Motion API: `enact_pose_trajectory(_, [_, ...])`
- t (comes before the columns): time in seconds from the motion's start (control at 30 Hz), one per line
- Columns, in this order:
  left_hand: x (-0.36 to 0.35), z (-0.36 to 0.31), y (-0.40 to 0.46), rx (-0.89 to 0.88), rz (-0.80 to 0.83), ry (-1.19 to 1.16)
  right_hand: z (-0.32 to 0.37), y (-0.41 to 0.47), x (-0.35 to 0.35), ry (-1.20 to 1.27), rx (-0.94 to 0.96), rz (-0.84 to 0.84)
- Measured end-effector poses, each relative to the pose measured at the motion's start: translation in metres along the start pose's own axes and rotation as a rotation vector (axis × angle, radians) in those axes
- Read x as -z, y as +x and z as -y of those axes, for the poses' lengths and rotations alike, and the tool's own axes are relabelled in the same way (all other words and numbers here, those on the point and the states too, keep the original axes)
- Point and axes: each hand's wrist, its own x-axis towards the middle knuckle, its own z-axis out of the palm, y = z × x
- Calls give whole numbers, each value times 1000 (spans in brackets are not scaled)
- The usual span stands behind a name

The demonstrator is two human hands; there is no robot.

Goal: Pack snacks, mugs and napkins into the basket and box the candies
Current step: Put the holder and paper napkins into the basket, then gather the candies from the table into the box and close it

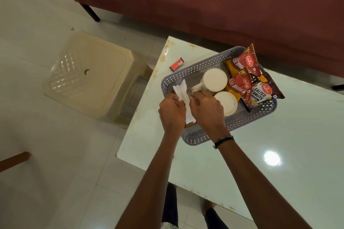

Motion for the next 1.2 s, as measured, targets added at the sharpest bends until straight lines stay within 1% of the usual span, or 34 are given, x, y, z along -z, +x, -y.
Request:
enact_pose_trajectory(0.07, [4, 0, -1, 3, -42, -55, -9, 5, 20, 67, -36, -139])
enact_pose_trajectory(0.13, [6, 4, -2, 52, -75, -169, -29, 18, 45, 142, -150, -251])
enact_pose_trajectory(0.2, [7, 10, -1, 166, -81, -276, -64, 38, 64, 210, -298, -314])
enact_pose_trajectory(0.27, [10, 12, 0, 370, -36, -339, -101, 61, 78, 265, -439, -349])
enact_pose_trajectory(0.3, [11, 13, 1, 486, 9, -366, -119, 72, 84, 265, -513, -311])
enact_pose_trajectory(0.37, [12, 12, 3, 660, 105, -440, -145, 89, 93, 246, -631, -113])
enact_pose_trajectory(0.4, [13, 11, 4, 713, 158, -502, -154, 94, 96, 245, -659, -5])
enact_pose_trajectory(0.43, [14, 9, 4, 749, 206, -564, -160, 97, 98, 310, -702, 93])
enact_pose_trajectory(0.47, [15, 8, 4, 778, 248, -610, -165, 98, 97, 389, -734, 157])
enact_pose_trajectory(0.5, [16, 8, 4, 792, 277, -629, -169, 98, 95, 459, -757, 183])
enact_pose_trajectory(0.57, [17, 11, 6, 813, 309, -649, -178, 101, 87, 521, -775, 181])
enact_pose_trajectory(0.67, [18, 8, 10, 847, 317, -682, -179, 97, 88, 627, -816, 138])
enact_pose_trajectory(0.77, [18, 2, 14, 860, 302, -659, -177, 85, 99, 689, -826, 129])
enact_pose_trajectory(0.93, [34, -15, 2, 753, 343, -648, -178, 46, 133, 791, -816, 83])
enact_pose_trajectory(1.07, [50, -48, -18, 650, 393, -651, -188, 1, 182, 879, -822, 51])
enact_pose_trajectory(1.2, [59, -88, -52, 565, 454, -681, -200, -50, 237, 932, -875, -5])
